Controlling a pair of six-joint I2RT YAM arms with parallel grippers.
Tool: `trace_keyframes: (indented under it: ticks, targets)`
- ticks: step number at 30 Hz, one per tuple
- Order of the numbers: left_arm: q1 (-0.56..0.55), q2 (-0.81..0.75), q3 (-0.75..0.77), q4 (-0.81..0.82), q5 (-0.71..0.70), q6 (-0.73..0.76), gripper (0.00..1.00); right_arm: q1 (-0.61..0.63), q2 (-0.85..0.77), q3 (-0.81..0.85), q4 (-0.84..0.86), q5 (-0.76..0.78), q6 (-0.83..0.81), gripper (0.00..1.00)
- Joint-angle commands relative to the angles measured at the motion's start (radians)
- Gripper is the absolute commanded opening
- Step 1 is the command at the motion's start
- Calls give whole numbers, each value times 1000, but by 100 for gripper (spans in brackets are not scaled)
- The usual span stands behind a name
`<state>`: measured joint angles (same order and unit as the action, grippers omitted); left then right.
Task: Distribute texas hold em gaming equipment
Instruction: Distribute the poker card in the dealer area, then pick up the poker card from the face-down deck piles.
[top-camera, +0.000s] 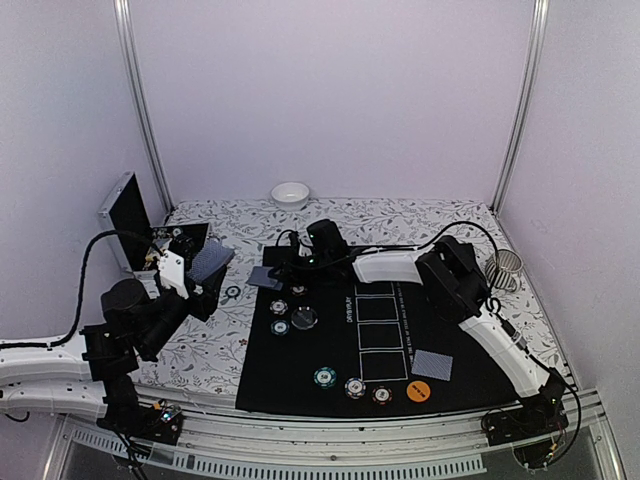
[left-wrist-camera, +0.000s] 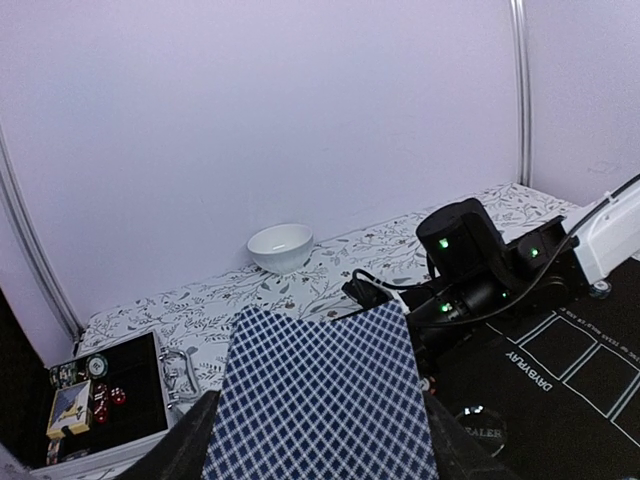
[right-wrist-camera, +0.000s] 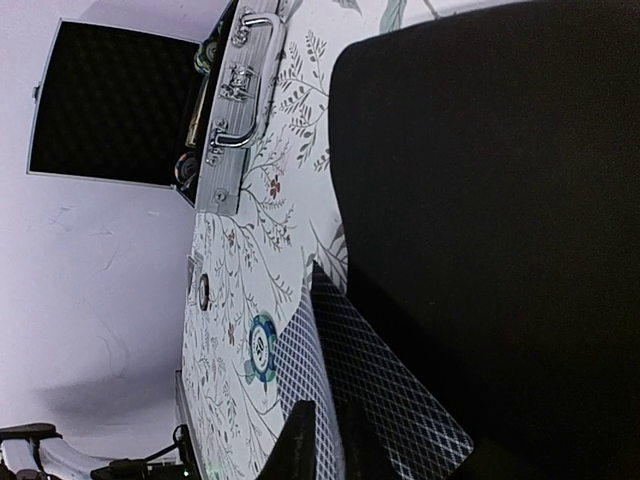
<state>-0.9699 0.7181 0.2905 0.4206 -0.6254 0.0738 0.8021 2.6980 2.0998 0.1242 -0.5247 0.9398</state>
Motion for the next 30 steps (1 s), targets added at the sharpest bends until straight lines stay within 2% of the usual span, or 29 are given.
trace_keyframes:
  ticks: [1,3,8,12,15,21,25,30]
  targets:
    - [13,-11,-2,5,16,1,59,-3,-80,-4,-13,25,-16,16]
    - [13,-11,-2,3,19,-1,59,-3,-91,-6,-20,31,-19,24]
    - [13,-14,1,1,25,-3,59,-2,-136,-10,-59,76,-57,34]
    - [13,-14,10,-4,37,-4,59,-2,-188,-14,-106,130,-115,38]
    - [13,-13,18,-11,48,-9,59,-3,-259,-72,-121,191,-139,45]
    - [13,-8,34,-24,72,-15,58,-3,-426,-192,-89,262,-184,48]
    - [11,-6,45,-29,212,12,58,-3,-602,-293,-44,285,-317,58]
    - [-17,13,64,4,498,101,57,12,-861,-458,-97,233,-630,78]
